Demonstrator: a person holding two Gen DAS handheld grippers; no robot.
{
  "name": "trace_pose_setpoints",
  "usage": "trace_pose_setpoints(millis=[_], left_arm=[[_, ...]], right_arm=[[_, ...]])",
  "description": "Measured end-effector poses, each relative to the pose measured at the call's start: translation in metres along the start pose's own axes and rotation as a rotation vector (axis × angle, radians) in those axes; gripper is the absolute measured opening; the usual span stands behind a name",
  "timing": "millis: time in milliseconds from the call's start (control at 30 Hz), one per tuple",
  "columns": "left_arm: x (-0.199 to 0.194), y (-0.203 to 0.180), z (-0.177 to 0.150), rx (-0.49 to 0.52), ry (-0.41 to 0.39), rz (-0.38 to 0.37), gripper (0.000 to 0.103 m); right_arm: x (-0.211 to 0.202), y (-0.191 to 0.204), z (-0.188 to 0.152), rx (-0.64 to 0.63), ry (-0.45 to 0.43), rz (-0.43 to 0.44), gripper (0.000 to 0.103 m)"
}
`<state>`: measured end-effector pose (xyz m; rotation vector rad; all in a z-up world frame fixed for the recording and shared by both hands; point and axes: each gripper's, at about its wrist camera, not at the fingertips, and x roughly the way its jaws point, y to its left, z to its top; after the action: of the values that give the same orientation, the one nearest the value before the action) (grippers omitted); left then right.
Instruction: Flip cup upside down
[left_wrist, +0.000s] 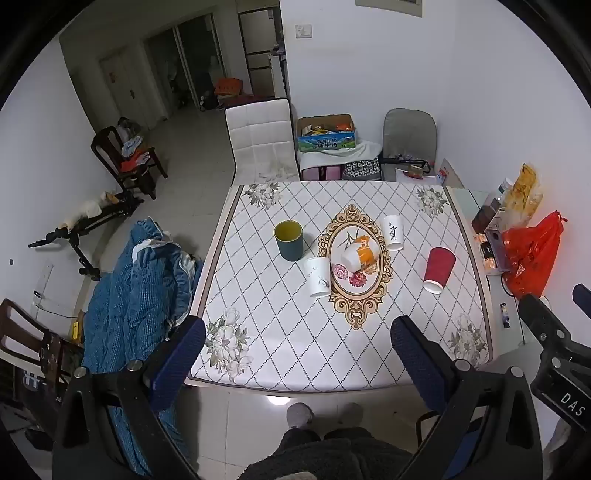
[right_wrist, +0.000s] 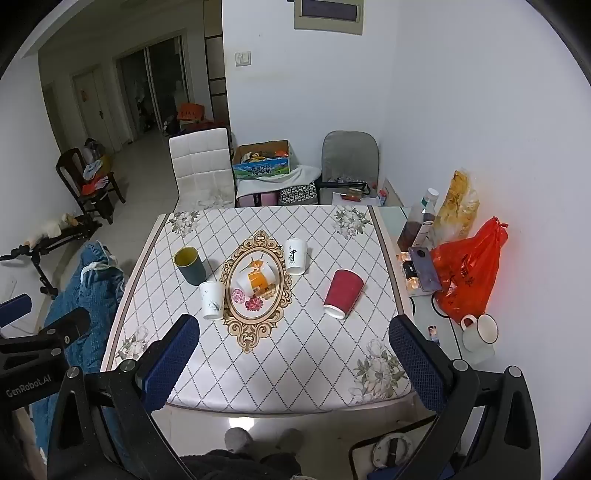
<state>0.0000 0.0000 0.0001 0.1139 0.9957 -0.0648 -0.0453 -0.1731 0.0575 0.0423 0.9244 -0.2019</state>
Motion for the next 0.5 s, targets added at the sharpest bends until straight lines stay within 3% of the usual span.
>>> trace_pose_setpoints(millis=[500], left_arm=[[-0.0014,0.0001,-0.0001,0.0,-0.002,0.001,0.103]], right_arm=[[0.0012,-0.001,0.002,0.008,-0.003,0.007,0.103]])
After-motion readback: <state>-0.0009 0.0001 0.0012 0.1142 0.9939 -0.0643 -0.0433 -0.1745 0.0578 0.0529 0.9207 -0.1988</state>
